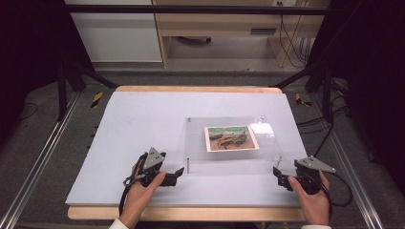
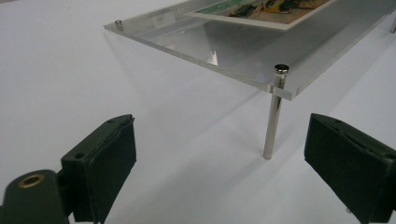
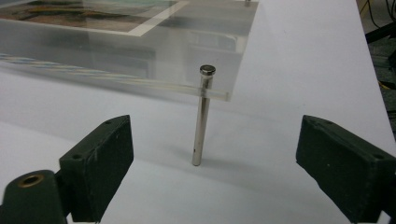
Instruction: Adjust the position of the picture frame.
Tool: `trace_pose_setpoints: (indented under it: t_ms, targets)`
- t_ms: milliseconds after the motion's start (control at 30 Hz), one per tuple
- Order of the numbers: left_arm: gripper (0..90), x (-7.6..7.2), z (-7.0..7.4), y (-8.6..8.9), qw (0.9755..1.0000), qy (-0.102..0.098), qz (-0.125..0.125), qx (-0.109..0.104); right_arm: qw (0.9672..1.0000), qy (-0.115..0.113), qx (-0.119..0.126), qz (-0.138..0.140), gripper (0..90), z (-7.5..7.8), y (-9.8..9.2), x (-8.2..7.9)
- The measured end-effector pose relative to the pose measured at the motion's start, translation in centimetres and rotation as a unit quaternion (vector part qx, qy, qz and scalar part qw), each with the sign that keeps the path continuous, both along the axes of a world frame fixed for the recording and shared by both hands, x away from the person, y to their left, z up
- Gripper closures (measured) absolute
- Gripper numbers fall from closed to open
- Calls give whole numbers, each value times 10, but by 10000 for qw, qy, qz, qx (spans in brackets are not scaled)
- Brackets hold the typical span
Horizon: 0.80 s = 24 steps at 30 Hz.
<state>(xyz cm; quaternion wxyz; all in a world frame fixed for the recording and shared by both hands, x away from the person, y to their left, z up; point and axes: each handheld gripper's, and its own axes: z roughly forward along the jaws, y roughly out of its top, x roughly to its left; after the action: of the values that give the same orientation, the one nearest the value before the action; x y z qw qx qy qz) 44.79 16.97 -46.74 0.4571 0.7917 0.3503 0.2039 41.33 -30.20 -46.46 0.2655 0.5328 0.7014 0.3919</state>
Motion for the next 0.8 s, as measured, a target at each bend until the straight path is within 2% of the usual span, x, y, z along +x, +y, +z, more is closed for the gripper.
trace_pose_setpoints:
  t_ms: [133, 233, 300, 533, 800]
  targets:
    - [84, -1, -1, -2, 9996, -168, -66, 205, 9999, -51, -77, -60, 173, 0, -1, 0]
    - [84, -1, -2, -2, 9995, -223, -50, 231, 9998, -91, -169, -88, 187, 0, -1, -1]
    - [84, -1, -2, -2, 9992, -278, -17, 289, 9993, -190, -320, -43, 205, -2, 0, -2]
    - [84, -1, -3, -2, 9993, -289, 57, 210, 9976, -421, -553, 4, 233, -4, 2, -3]
    - [69, -1, -3, -1, 9993, -341, 78, 151, 9975, -480, -519, -76, 233, -2, 3, -4]
